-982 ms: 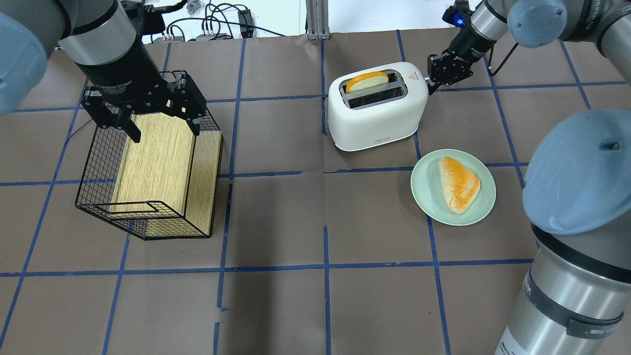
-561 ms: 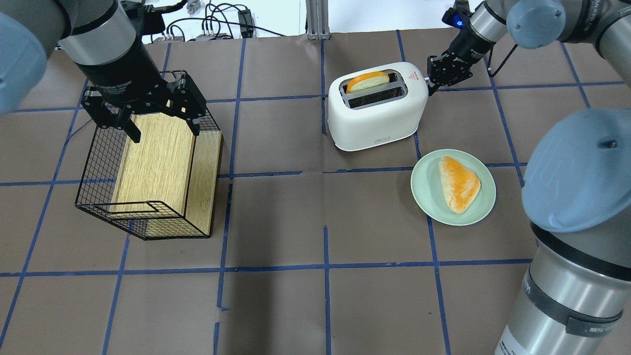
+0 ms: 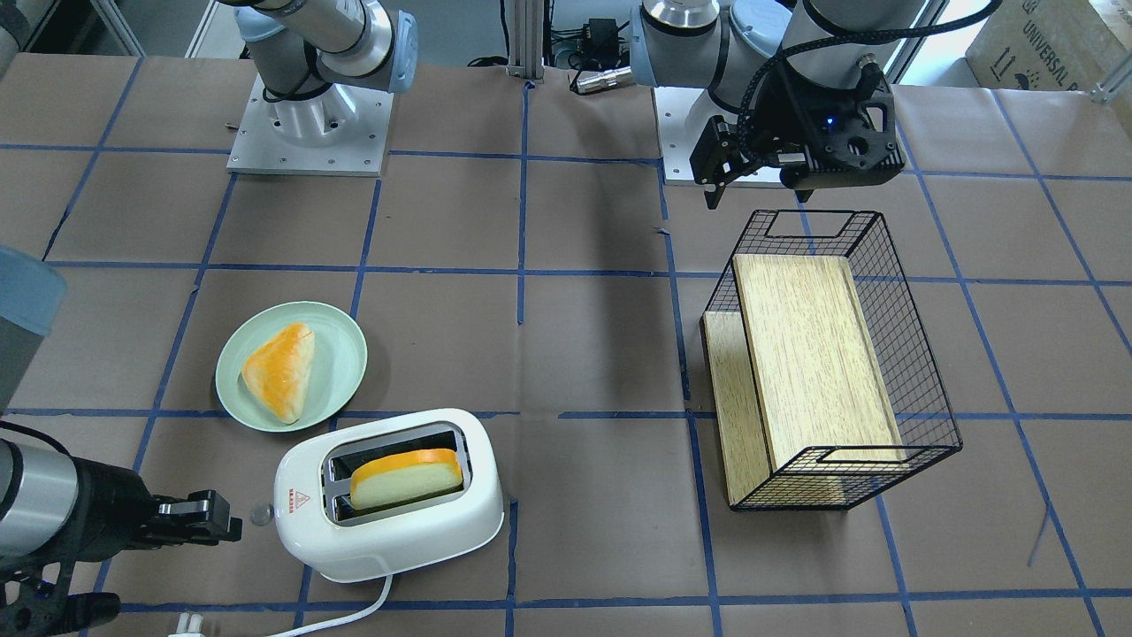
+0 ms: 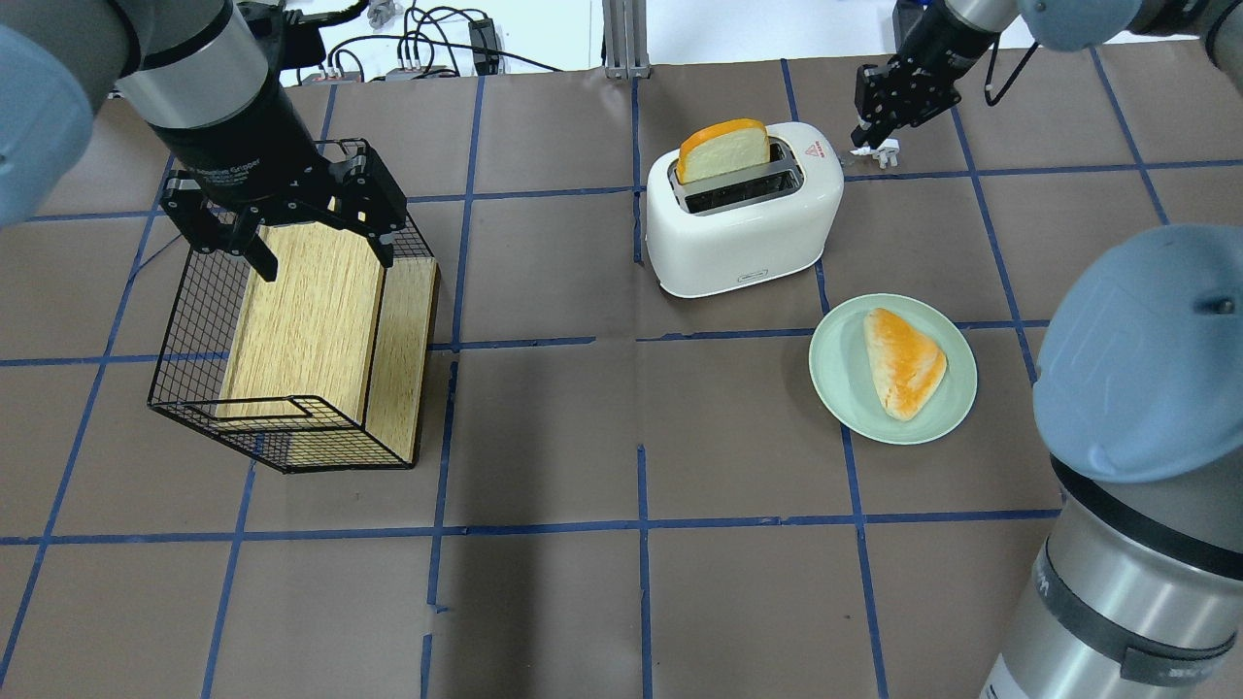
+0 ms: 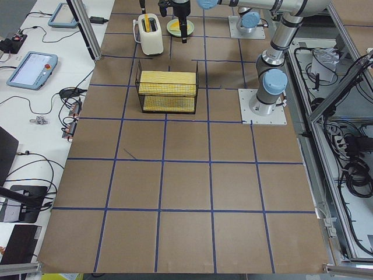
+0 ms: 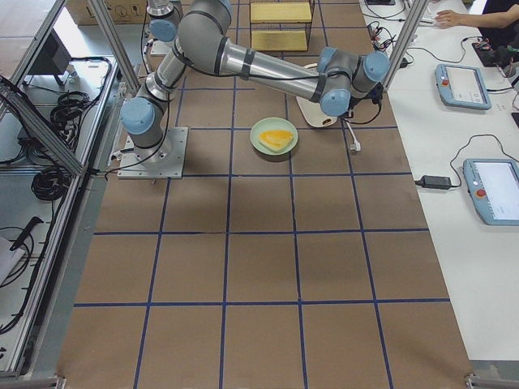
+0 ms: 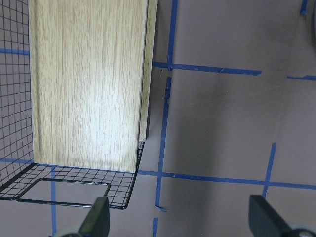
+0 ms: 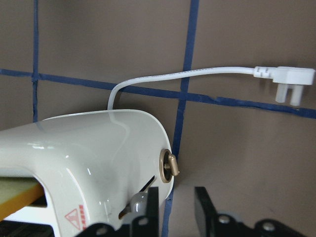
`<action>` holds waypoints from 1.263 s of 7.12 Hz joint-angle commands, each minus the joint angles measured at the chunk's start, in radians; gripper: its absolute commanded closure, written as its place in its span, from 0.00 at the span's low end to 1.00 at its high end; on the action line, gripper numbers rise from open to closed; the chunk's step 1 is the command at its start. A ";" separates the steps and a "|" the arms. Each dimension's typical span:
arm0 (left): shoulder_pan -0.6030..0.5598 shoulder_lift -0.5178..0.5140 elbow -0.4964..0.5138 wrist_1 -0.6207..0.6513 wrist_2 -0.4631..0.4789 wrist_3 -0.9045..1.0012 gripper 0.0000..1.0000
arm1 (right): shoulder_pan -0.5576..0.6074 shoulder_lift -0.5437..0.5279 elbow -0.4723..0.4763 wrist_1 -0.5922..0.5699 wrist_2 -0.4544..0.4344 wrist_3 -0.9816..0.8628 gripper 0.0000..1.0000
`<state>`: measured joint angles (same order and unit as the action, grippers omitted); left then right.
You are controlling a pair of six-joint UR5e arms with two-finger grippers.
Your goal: Press toaster with right arm
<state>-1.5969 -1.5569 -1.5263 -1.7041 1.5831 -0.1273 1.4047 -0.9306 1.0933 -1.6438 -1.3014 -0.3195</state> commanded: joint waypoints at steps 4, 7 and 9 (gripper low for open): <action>0.000 0.000 0.000 0.000 0.000 0.000 0.00 | 0.158 -0.192 -0.010 0.022 -0.345 0.043 0.03; 0.000 0.000 0.001 0.001 0.000 0.000 0.00 | 0.157 -0.341 0.106 0.102 -0.280 0.264 0.03; 0.000 0.000 0.002 0.000 0.000 0.000 0.00 | 0.145 -0.469 0.311 0.025 -0.282 0.266 0.02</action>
<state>-1.5969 -1.5570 -1.5251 -1.7039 1.5831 -0.1273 1.5584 -1.3262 1.2857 -1.5716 -1.5832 -0.0586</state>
